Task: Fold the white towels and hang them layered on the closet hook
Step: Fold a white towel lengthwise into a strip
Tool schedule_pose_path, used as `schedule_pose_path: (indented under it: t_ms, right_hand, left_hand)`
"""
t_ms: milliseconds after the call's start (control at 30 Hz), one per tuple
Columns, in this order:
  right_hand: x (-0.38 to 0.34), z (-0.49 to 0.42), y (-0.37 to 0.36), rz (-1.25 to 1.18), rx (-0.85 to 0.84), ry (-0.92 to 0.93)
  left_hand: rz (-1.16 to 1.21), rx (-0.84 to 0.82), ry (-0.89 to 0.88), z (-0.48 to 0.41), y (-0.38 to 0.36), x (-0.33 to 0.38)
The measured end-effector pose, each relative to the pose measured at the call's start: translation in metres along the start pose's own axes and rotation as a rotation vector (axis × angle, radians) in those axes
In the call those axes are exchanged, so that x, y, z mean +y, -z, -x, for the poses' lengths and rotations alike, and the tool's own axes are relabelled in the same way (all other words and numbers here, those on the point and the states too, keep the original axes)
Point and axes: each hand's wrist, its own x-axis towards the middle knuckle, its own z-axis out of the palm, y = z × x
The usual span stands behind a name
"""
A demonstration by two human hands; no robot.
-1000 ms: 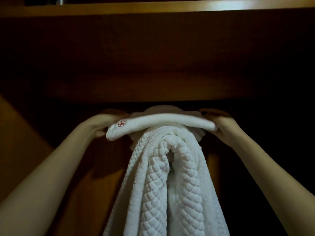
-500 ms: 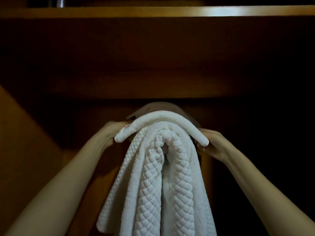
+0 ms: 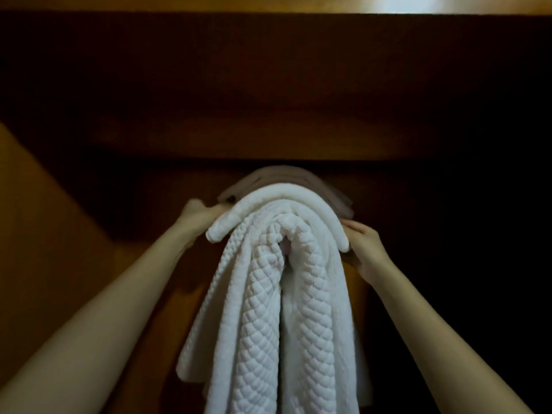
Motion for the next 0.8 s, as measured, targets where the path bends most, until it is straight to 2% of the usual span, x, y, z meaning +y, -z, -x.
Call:
schedule_pose_path:
  t_ms: [67, 100, 133, 167, 233, 267, 300, 367, 433, 633, 733, 800]
  right_hand:
    - [-0.007, 0.002, 0.009, 0.278, 0.056, 0.157]
    - [-0.01, 0.001, 0.011, 0.398, 0.137, 0.276]
    - [-0.017, 0.003, 0.01, 0.444, 0.192, 0.393]
    - [-0.027, 0.006, 0.005, 0.416, 0.18, 0.494]
    - [-0.048, 0.007, -0.008, 0.319, -0.002, 0.612]
    - [-0.058, 0.006, -0.015, 0.318, -0.116, 0.598]
    - [-0.065, 0.005, -0.022, 0.367, -0.212, 0.565]
    - [-0.072, -0.002, -0.03, 0.496, -0.345, 0.524]
    - [-0.074, -0.008, -0.034, 0.57, -0.4, 0.53]
    - [-0.072, -0.019, -0.038, 0.652, -0.37, 0.557]
    - [-0.075, -0.026, -0.043, 0.73, -0.343, 0.539]
    - [-0.069, -0.026, -0.041, 0.682, -0.332, 0.516]
  left_hand:
    - [0.027, 0.133, -0.221, -0.005, 0.006, -0.002]
    - [0.048, 0.165, -0.343, -0.006, 0.009, 0.0]
    - [0.009, 0.172, -0.474, -0.007, 0.011, 0.004]
    - [-0.04, 0.167, -0.601, -0.005, 0.011, 0.01]
    - [-0.204, 0.184, -0.791, -0.004, 0.007, 0.026]
    - [-0.227, 0.169, -0.832, -0.004, 0.005, 0.034]
    - [-0.204, 0.106, -0.841, -0.005, 0.002, 0.039]
    - [-0.081, -0.143, -0.755, -0.001, -0.003, 0.043]
    - [-0.05, -0.318, -0.665, -0.001, -0.011, 0.037]
    - [0.055, -0.331, -0.598, -0.012, -0.03, 0.025]
    - [-0.01, -0.323, -0.563, -0.016, -0.032, 0.031]
    - [-0.017, -0.323, -0.543, -0.013, -0.031, 0.032]
